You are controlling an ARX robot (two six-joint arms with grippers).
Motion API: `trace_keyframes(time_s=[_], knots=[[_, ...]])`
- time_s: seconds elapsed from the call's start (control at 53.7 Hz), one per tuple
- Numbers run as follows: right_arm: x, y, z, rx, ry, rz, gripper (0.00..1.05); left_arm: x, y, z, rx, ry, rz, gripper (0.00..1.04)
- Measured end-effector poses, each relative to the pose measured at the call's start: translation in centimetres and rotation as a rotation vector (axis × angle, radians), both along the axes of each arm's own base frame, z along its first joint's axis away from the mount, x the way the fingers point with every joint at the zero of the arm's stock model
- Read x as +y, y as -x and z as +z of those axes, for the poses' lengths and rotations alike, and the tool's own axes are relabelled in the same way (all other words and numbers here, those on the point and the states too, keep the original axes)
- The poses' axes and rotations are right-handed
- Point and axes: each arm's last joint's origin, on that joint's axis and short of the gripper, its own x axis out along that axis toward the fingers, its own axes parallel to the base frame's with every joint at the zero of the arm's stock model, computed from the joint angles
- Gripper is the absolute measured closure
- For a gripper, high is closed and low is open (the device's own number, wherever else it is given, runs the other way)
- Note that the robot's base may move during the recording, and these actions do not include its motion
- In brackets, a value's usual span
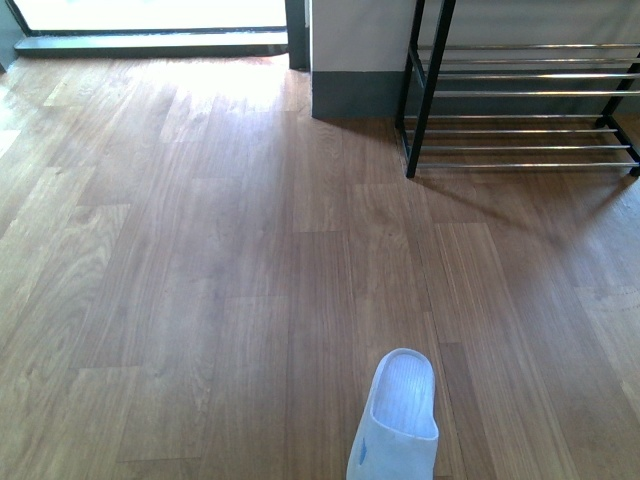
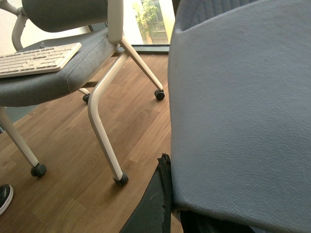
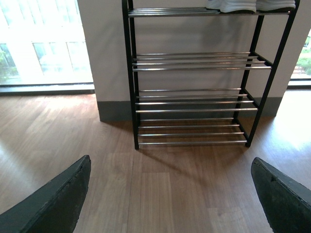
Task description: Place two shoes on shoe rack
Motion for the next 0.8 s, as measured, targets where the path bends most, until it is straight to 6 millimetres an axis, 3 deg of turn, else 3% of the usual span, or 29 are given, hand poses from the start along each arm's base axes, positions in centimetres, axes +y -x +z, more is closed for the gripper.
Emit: trace_keyframes(time_s=[0.26, 0.484, 0.54, 0.633, 0.8], knots=[[-0.2, -0.9, -0.5, 0.074, 0.116, 0.106, 0.09, 0.0, 0.0, 0.0, -0.001, 0.0, 0.0, 1.03], [-0.2, -6.8, -2.0, 0.12, 0.443, 0.293, 0.09, 0.0, 0.0, 0.0, -0.001, 0.001, 0.0, 1.03], [0.0, -8.9, -3.7, 0.16, 0.554, 0.356, 0.09, 0.0, 0.0, 0.0, -0.001, 0.0, 0.0, 1.03], [0.8, -12.1, -9.1, 0.347, 0.635, 0.522, 0.09, 0.0, 0.0, 0.0, -0.001, 0.001, 0.0, 1.03], [3.1, -12.2, -15.7, 0.585, 0.601, 0.81, 0.09, 0.0, 0.0, 0.0, -0.001, 0.001, 0.0, 1.03]])
